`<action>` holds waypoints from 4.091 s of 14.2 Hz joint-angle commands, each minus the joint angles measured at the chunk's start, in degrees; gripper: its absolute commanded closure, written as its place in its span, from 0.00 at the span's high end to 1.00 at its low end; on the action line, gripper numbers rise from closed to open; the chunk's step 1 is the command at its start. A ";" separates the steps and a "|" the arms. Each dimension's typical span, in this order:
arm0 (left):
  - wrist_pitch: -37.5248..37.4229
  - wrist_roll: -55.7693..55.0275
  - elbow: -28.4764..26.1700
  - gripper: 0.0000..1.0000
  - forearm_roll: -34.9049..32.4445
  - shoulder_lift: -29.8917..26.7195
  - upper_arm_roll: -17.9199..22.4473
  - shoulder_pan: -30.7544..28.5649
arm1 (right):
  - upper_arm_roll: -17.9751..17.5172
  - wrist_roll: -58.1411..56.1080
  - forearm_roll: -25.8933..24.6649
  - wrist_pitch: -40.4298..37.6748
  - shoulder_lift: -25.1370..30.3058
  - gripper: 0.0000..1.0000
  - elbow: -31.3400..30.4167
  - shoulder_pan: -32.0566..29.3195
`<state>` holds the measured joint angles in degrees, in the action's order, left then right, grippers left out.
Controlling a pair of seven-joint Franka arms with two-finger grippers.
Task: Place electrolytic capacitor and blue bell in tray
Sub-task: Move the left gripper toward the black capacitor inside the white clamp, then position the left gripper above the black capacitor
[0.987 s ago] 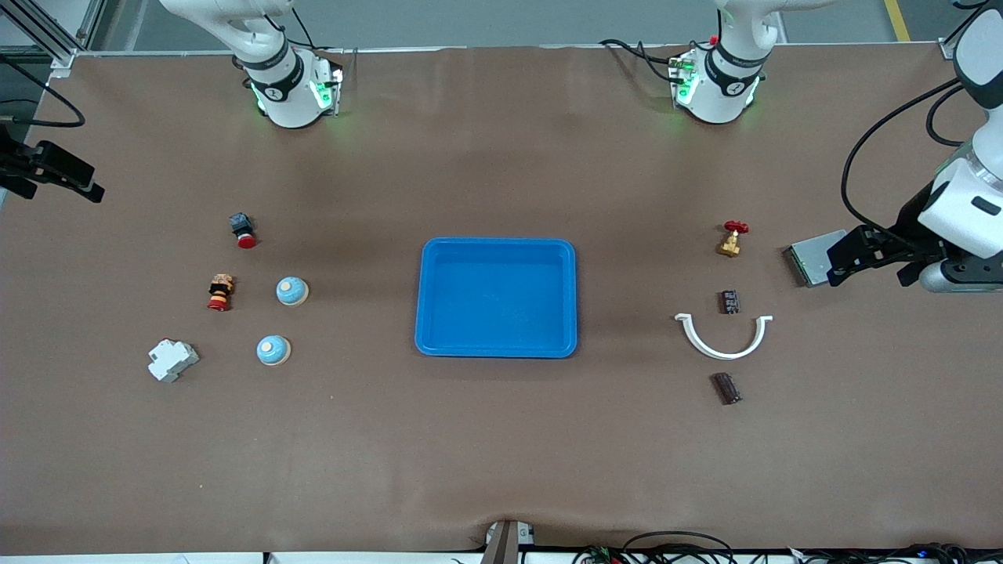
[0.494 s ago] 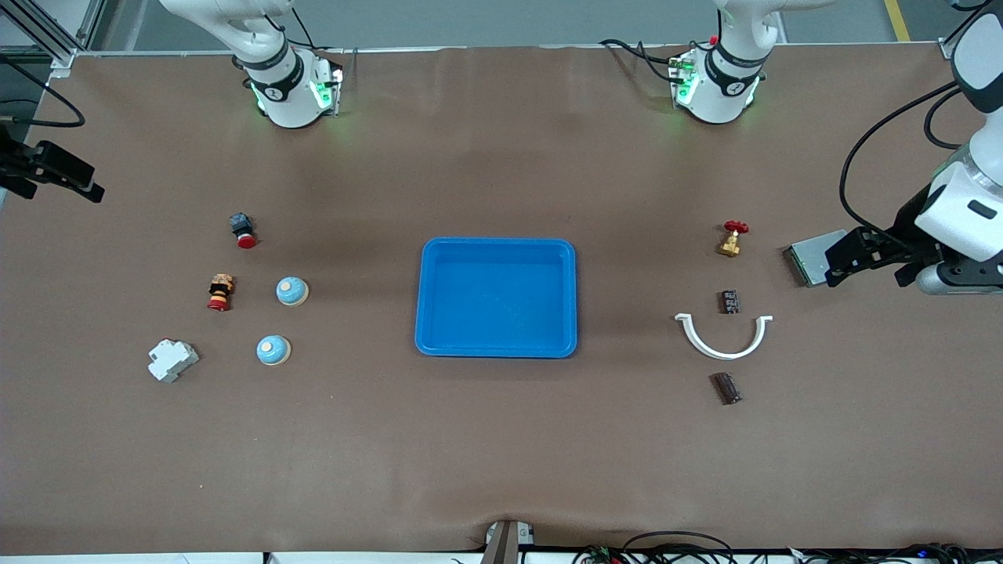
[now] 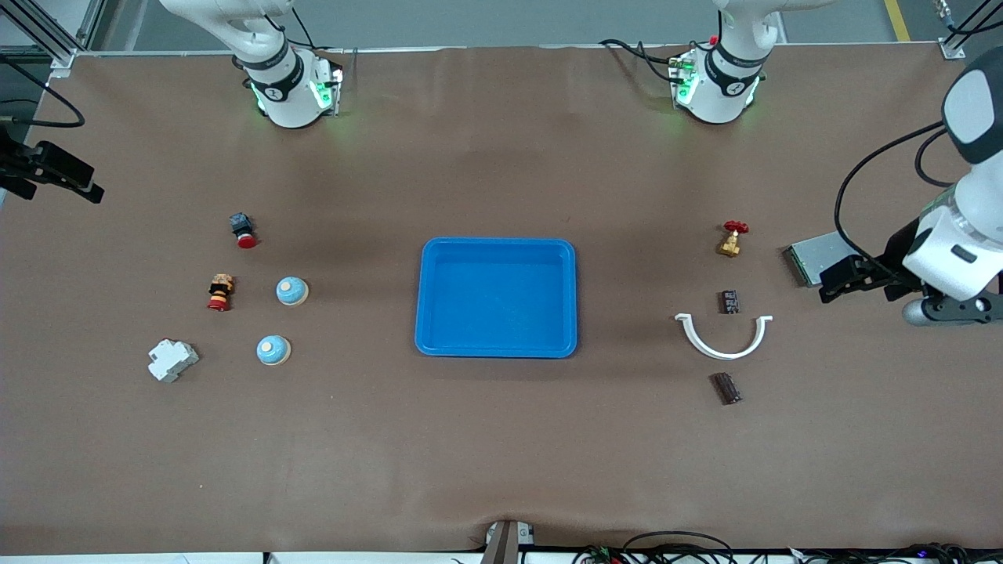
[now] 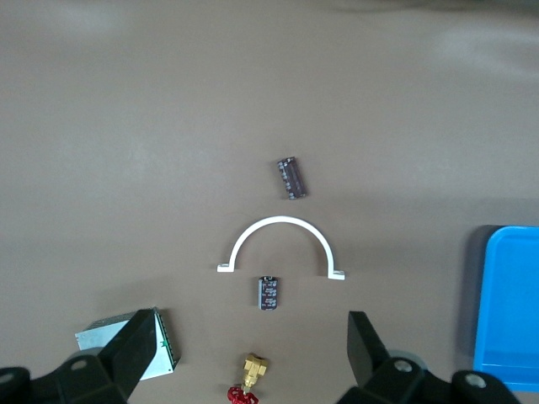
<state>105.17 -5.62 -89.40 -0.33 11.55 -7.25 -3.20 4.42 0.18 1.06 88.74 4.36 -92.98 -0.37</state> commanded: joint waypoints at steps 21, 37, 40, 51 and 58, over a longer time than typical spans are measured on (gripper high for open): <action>-2.69 -0.27 -3.94 1.00 -0.54 7.43 -0.22 -1.46 | -0.46 0.43 0.43 0.20 0.65 1.00 -0.71 -0.69; 13.03 -10.64 -7.09 1.00 -1.86 14.82 -0.13 -1.02 | -0.55 0.43 0.43 0.03 0.74 1.00 -1.41 -0.51; 19.69 -12.30 -13.49 1.00 -1.86 14.03 -0.30 -0.50 | -0.55 0.43 0.43 0.03 1.00 1.00 -1.67 -0.51; 25.35 -13.54 -25.11 1.00 -5.99 12.97 -0.92 1.97 | -0.38 0.35 0.43 2.31 2.23 1.00 -2.81 -1.13; 25.35 -13.45 -27.84 1.00 -5.99 12.88 -0.92 1.97 | -0.55 0.35 0.43 5.30 3.20 1.00 -4.31 -0.86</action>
<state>129.58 -18.03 -114.37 -5.02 26.68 -8.11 -1.22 4.51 0.18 1.07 92.90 5.61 -95.54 -0.55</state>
